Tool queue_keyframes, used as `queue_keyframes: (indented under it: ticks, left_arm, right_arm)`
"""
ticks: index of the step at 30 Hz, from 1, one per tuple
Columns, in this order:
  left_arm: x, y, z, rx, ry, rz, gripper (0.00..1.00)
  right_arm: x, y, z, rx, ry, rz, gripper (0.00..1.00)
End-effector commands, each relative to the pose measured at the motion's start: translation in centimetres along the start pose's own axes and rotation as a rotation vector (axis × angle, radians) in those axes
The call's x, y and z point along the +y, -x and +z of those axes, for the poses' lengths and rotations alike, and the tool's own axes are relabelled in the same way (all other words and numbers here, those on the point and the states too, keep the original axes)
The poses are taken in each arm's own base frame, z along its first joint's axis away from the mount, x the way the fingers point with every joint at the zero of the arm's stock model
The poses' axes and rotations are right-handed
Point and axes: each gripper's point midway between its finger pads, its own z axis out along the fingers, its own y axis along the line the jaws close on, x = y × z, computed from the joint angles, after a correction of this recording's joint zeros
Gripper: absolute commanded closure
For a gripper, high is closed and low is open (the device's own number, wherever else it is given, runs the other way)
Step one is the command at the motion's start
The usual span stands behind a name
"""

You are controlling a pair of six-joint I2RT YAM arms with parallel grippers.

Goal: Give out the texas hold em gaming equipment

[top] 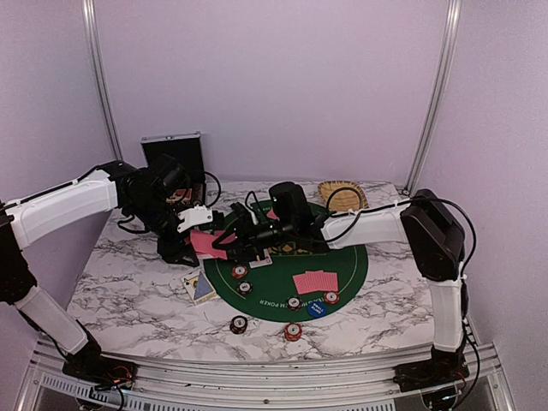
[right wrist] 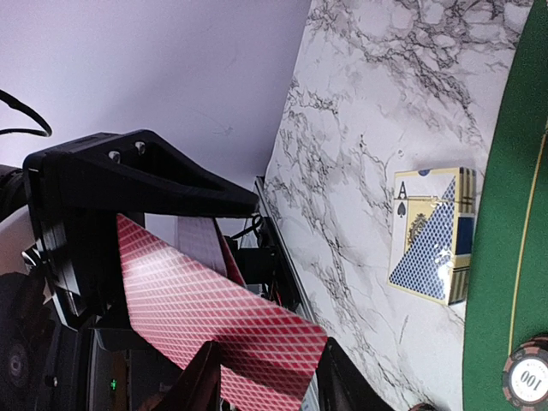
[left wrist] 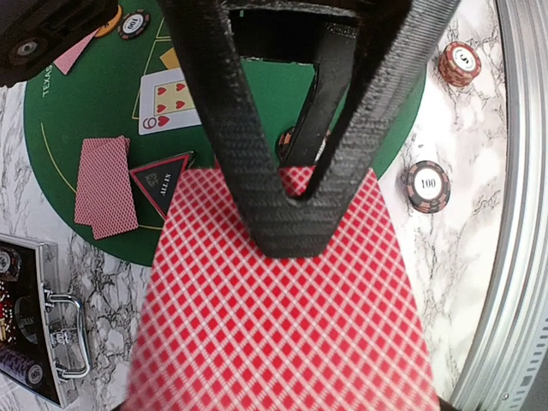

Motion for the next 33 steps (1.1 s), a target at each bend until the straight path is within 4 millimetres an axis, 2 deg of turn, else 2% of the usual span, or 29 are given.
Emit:
queue_keyframes:
  ticks: [1, 5, 14, 25, 33]
  left_arm:
    - [0.0, 1.0, -1.4, -0.051, 0.023, 0.009, 1.00]
    - [-0.1, 1.0, -1.5, -0.052, 0.023, 0.008, 1.00]
    - [0.0, 0.9, -1.4, -0.048, 0.025, 0.005, 1.00]
    - [0.1, 0.8, -1.4, -0.045, 0.027, 0.003, 1.00]
    - [0.1, 0.8, -1.3, -0.044, 0.027, 0.006, 1.00]
  right_arm:
    - [0.5, 0.1, -1.0, -0.010, -0.015, 0.009, 0.66]
    - [1.0, 0.2, -1.5, -0.019, -0.008, 0.007, 0.72]
    - [2.9, 0.7, -3.2, -0.072, 0.085, 0.030, 0.77]
    - [3.8, 0.4, -3.5, -0.086, 0.162, 0.062, 0.86]
    - [4.9, 0.4, -3.7, -0.087, 0.190, 0.058, 0.88]
